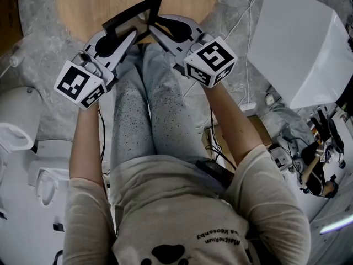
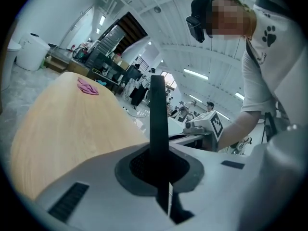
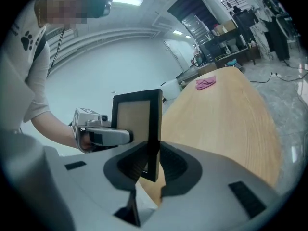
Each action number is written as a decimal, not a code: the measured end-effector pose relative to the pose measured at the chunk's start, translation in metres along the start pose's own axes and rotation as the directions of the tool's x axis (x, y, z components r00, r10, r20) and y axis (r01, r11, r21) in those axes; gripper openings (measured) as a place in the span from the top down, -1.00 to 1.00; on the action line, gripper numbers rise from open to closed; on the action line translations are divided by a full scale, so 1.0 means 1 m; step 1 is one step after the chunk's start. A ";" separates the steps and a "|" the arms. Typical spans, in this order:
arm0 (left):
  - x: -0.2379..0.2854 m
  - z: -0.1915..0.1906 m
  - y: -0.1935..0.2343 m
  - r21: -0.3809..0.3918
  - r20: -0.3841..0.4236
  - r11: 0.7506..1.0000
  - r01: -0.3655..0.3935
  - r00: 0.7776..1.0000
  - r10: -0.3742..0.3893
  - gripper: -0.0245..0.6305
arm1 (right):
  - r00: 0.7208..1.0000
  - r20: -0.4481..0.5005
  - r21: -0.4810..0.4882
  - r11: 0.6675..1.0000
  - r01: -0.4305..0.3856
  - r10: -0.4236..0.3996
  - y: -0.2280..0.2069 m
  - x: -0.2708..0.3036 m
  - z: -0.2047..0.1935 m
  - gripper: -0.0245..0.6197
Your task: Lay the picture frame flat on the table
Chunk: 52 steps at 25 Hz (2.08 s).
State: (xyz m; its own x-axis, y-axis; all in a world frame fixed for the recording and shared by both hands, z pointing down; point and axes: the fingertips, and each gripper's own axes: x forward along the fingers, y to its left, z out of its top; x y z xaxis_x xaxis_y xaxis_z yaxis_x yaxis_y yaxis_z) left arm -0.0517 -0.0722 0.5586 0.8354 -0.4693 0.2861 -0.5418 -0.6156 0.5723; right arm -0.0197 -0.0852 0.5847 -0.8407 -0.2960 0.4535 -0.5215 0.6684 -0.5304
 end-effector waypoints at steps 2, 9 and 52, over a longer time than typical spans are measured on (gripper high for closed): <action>-0.001 0.001 -0.001 0.002 0.002 1.000 0.017 1.000 -0.017 0.87 | 1.000 0.009 0.019 1.000 -0.013 0.013 0.001 -0.002 0.001 0.68; 0.002 0.001 -0.002 0.028 0.008 0.999 -0.028 1.000 0.028 0.87 | 0.997 0.032 0.010 0.997 0.070 -0.070 0.000 -0.004 0.004 0.70; 0.001 -0.034 0.056 0.058 -0.127 0.849 -0.525 0.840 0.528 0.65 | 0.912 -0.040 0.125 0.903 0.411 -0.409 -0.046 -0.007 -0.033 0.70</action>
State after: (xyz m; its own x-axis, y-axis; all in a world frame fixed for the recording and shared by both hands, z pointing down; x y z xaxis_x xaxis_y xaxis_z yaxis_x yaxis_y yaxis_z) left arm -0.0777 -0.0857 0.6174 0.4275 -0.6387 0.6398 -0.9039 -0.3129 0.2916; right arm 0.0155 -0.0913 0.6298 -0.5471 -0.5159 0.6592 -0.8346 0.3965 -0.3824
